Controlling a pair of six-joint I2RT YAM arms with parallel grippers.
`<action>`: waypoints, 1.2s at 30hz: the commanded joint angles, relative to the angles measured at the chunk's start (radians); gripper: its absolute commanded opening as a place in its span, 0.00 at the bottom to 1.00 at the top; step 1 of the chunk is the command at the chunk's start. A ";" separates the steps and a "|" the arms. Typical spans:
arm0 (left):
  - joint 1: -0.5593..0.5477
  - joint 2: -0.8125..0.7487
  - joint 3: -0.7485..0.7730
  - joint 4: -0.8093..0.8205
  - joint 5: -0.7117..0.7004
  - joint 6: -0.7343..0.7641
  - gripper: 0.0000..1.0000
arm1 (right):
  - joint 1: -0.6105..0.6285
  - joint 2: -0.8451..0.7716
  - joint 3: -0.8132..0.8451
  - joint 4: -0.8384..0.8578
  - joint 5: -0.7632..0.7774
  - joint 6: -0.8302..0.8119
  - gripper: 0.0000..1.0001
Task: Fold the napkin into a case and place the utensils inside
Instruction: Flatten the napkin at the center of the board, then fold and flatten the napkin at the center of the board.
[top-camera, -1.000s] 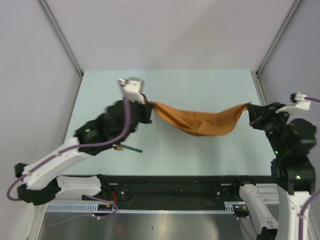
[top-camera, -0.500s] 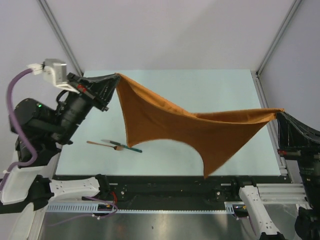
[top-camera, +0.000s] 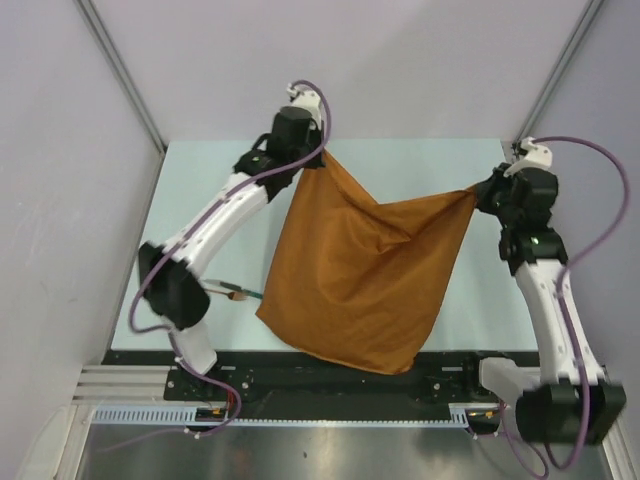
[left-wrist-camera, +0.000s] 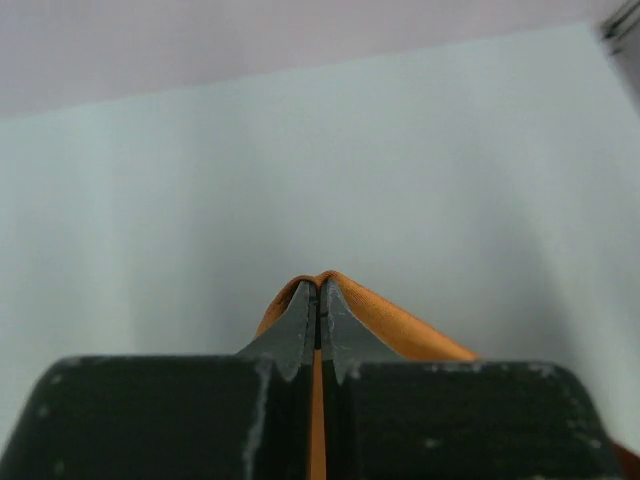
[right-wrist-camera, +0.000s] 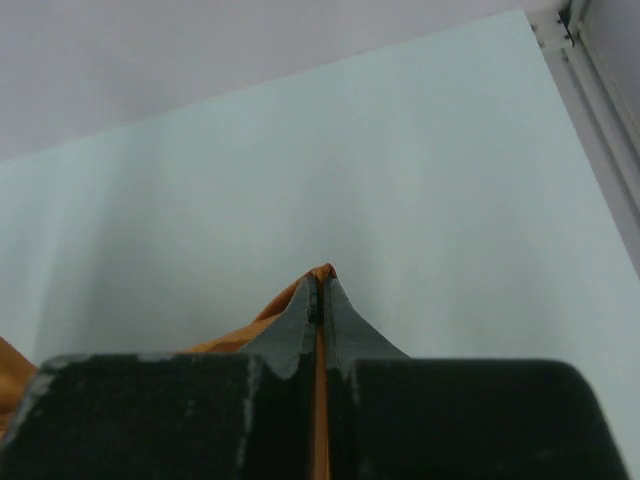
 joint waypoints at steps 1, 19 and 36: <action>0.075 0.219 0.072 0.145 0.080 -0.026 0.00 | -0.066 0.230 -0.062 0.344 0.021 -0.031 0.00; 0.213 0.740 0.434 0.312 0.311 -0.140 0.00 | -0.154 0.979 0.453 0.200 -0.174 0.020 0.00; 0.144 0.142 -0.351 0.034 0.317 -0.315 0.00 | -0.205 0.387 -0.140 -0.200 -0.065 0.306 0.00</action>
